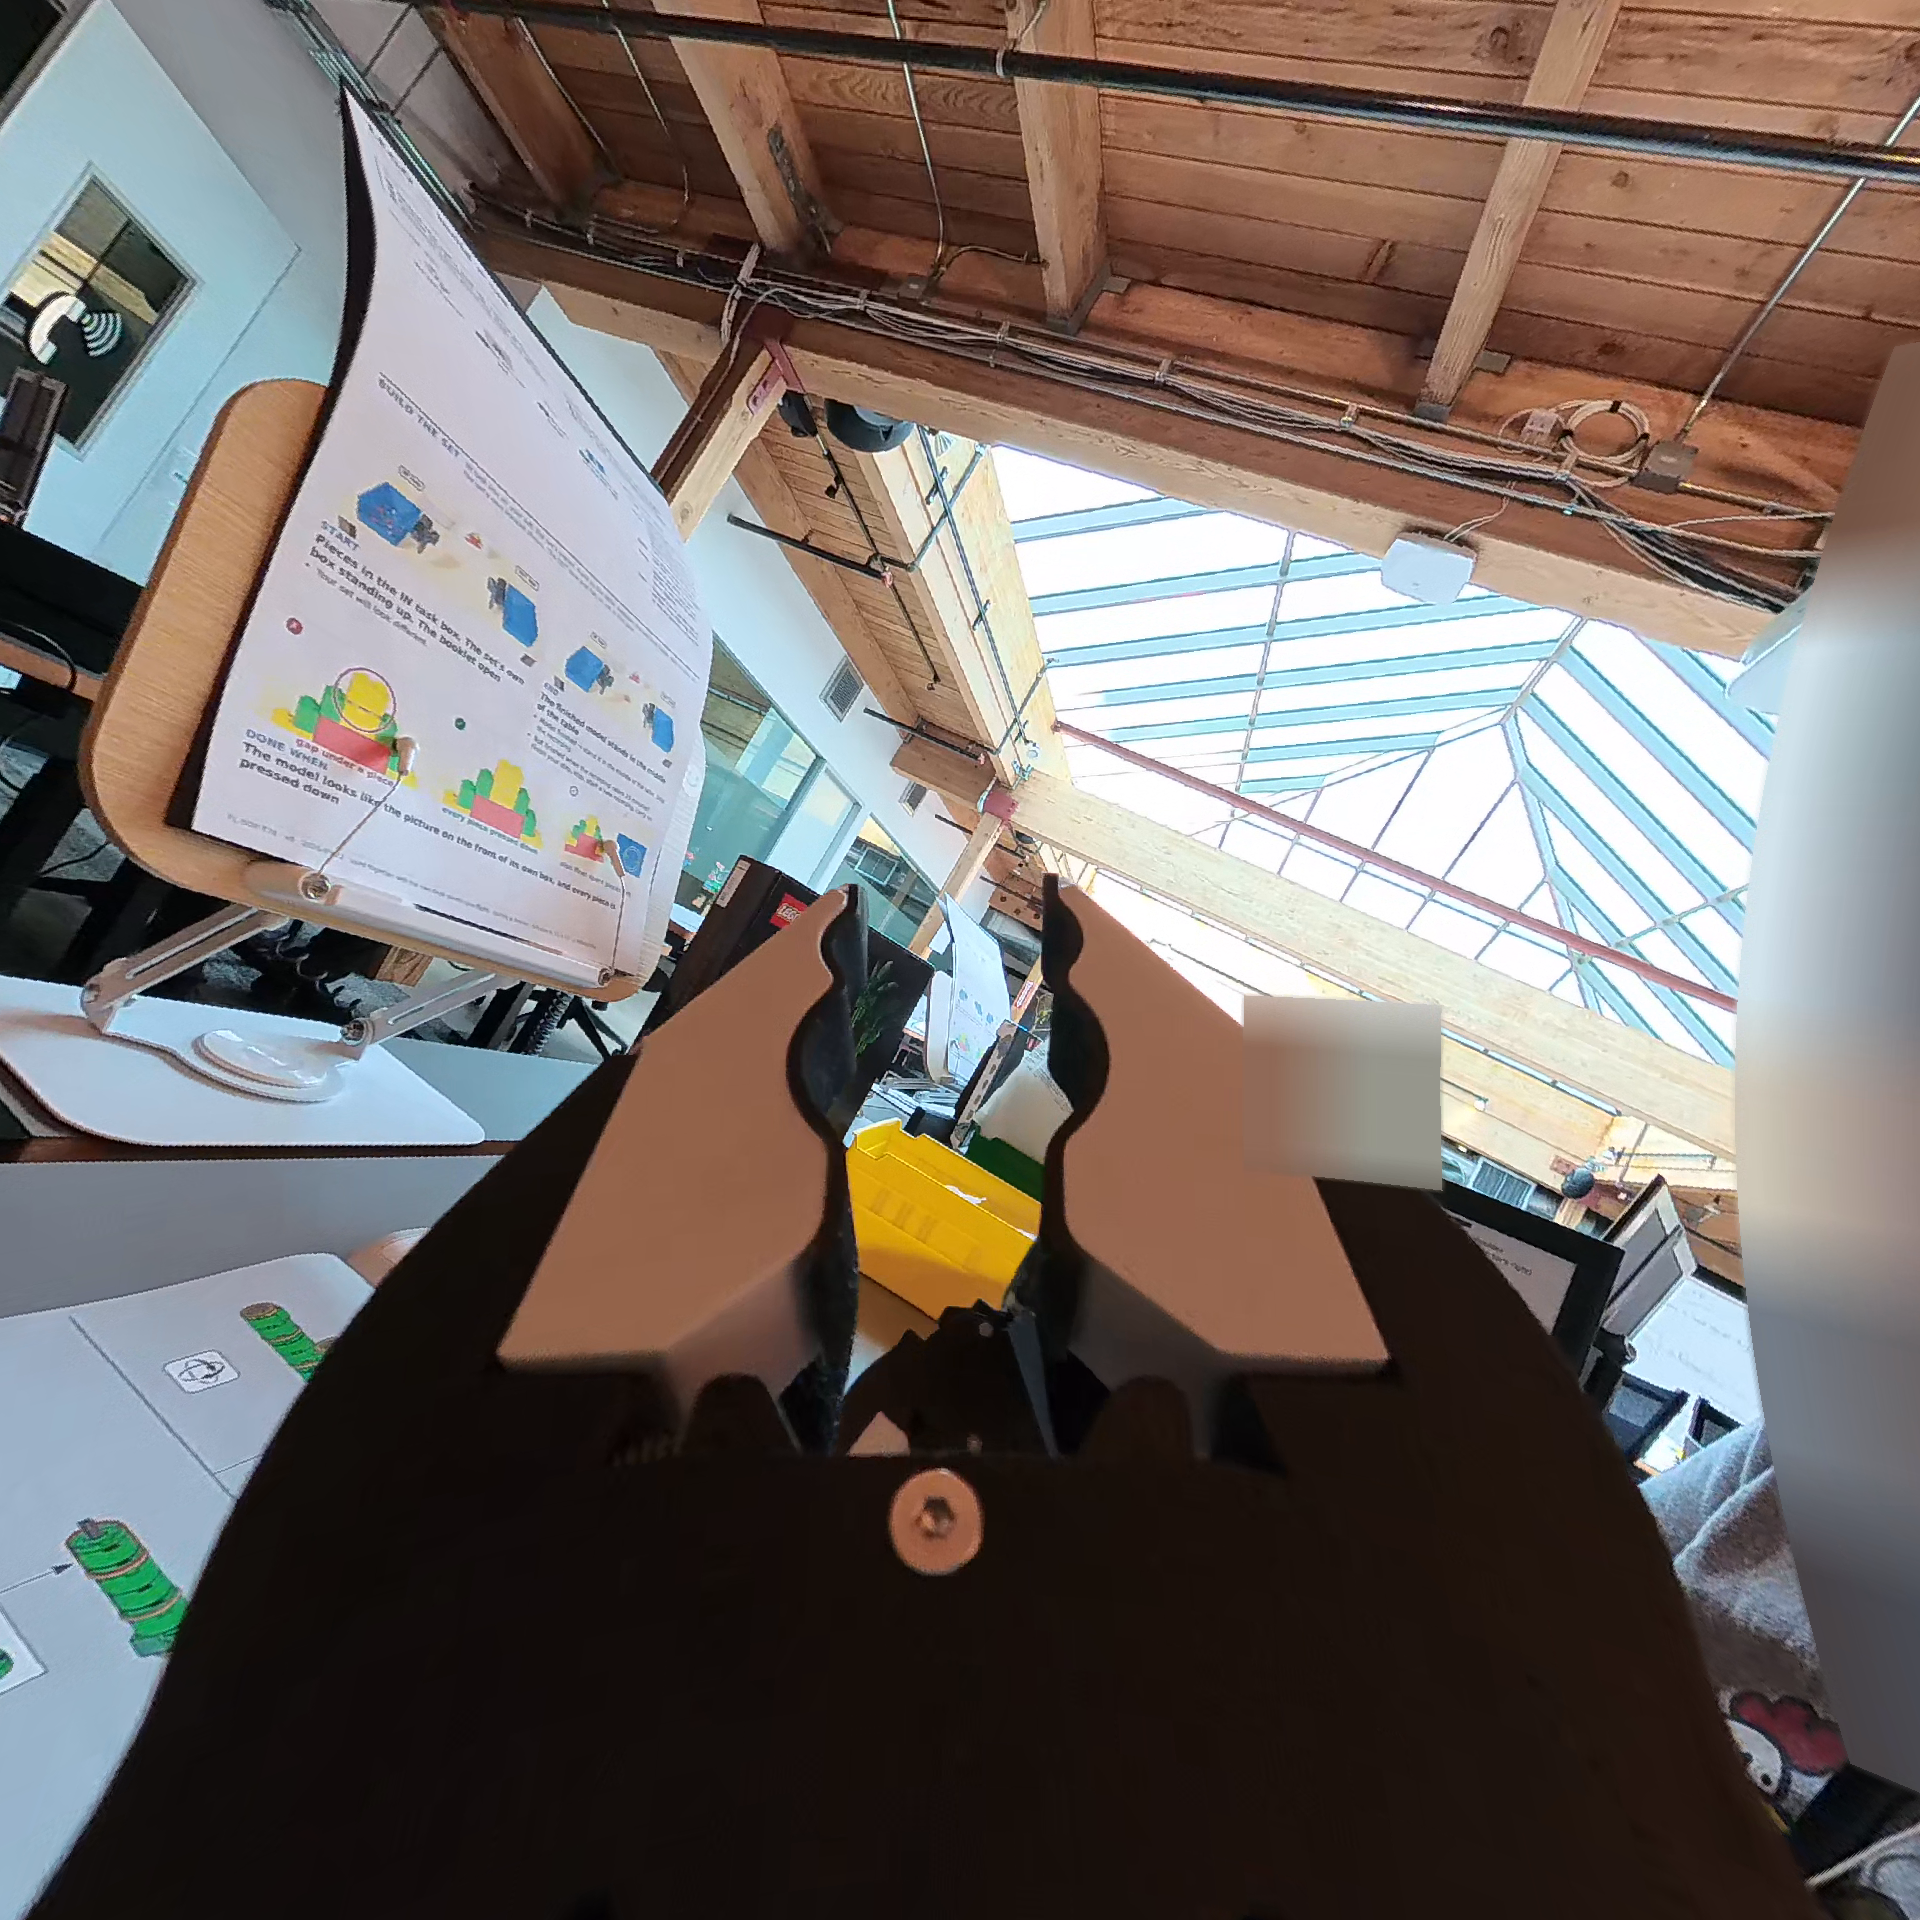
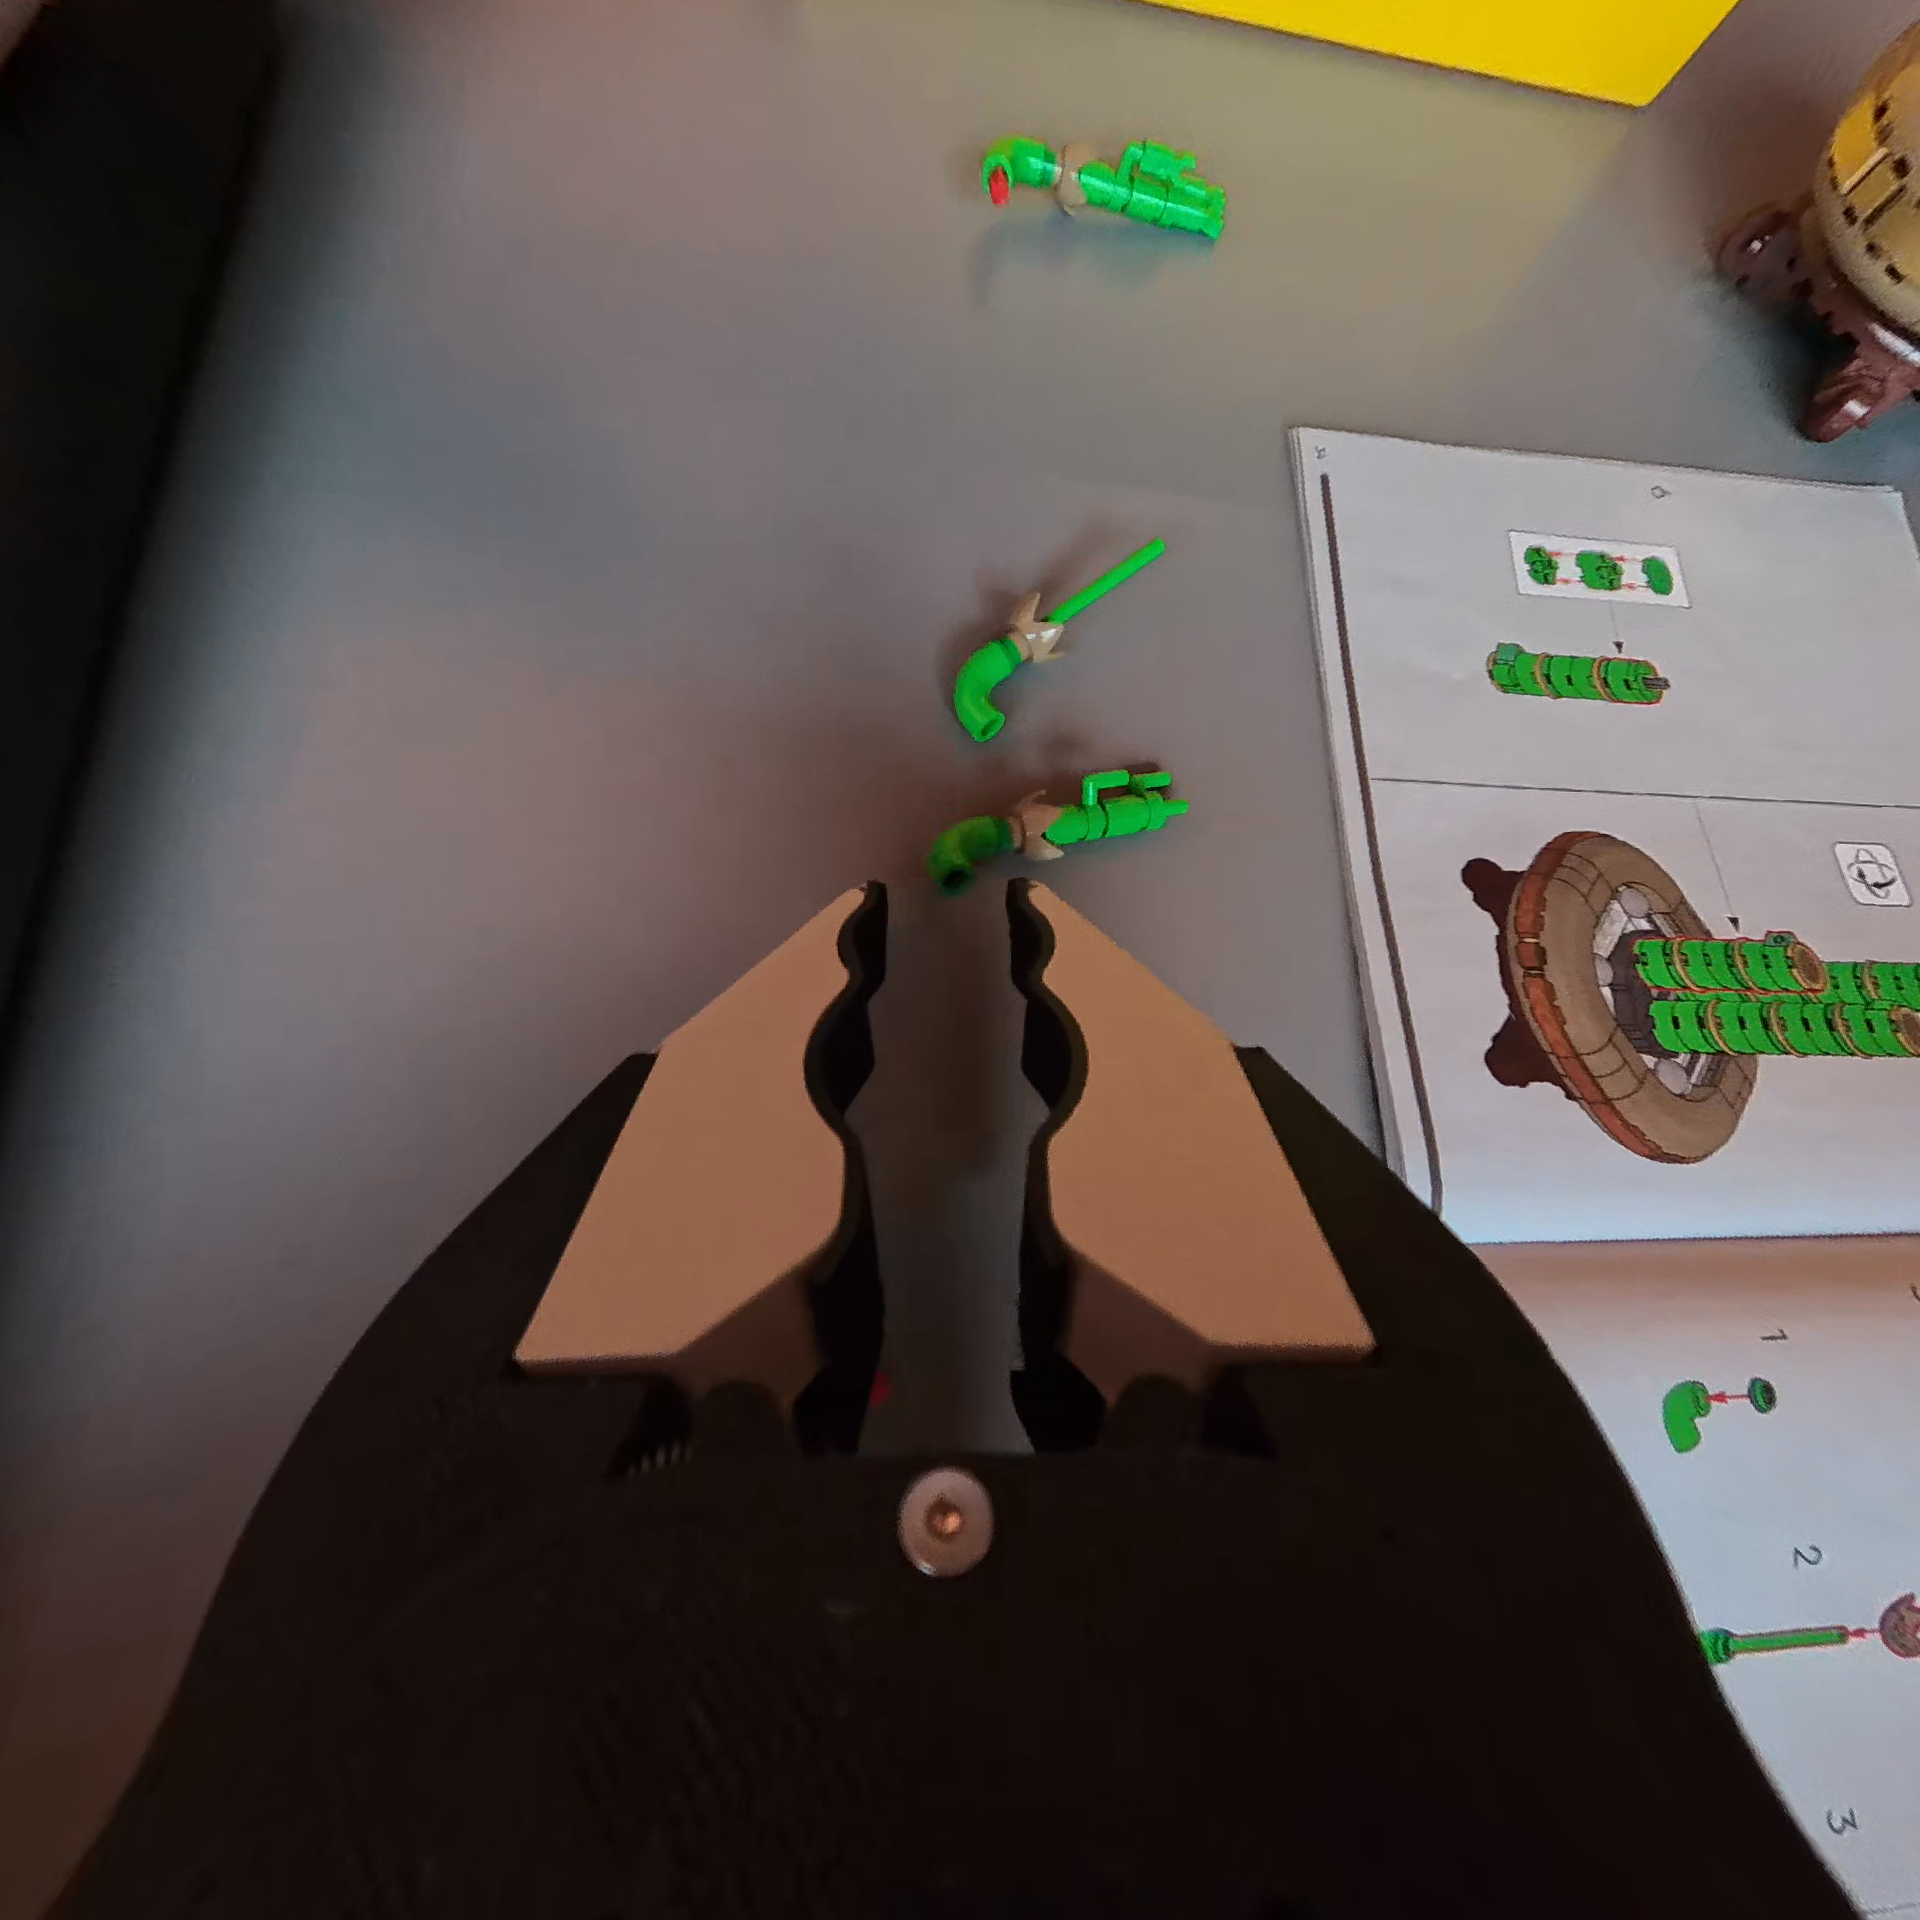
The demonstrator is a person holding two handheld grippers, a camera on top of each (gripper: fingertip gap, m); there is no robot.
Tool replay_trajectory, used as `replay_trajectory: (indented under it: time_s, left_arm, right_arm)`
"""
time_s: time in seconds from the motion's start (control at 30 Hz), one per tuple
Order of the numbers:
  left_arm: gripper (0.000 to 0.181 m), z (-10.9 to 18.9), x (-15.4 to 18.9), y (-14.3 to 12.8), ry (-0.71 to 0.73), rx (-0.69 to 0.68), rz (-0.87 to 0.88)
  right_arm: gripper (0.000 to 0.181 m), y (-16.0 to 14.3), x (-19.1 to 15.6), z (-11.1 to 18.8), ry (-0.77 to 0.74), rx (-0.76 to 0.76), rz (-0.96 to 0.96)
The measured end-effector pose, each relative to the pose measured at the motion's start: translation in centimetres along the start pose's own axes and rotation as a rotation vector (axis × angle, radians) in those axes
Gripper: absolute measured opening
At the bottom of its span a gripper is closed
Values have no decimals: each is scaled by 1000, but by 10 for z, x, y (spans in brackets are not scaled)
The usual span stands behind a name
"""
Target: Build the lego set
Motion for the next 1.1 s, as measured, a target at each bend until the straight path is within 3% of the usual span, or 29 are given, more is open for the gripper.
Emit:
replay_trajectory:
  time_s: [0.13,0.3,0.47,0.57,0.8,0.87,1.0,1.1]
  left_arm:
    - [32,1,-2,1,4,5,8]
    - [32,1,-2,0,8,-2,10]
    - [31,4,-11,0,53,-4,30]
    - [30,4,-13,-1,68,-13,20]
    - [30,3,-16,-8,85,-50,17]
    - [29,3,-17,-10,88,-57,18]
    - [29,2,-19,-15,91,-75,25]
    - [29,1,-20,-19,90,-89,39]
  right_arm:
    - [25,23,-7,-1,-53,70,65]
    - [23,25,9,-14,-163,0,137]
    - [22,22,25,-4,-258,-37,-114]
    - [24,22,17,-2,-277,-29,-254]
    - [24,3,9,-11,-264,-127,-361]
    - [10,0,3,-12,-211,-143,-374]
    - [8,6,3,-8,-202,-72,-343]
    - [8,33,10,12,-205,134,-339]
Point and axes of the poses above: each gripper's, where its closed fingertips meet, z back along the fingers, y out of its top, x = y × z across the jaws, the point moved 3 cm from there along z, back along the fingers, and after that the axes turned 13 degrees about x, right-handed, at the moved point
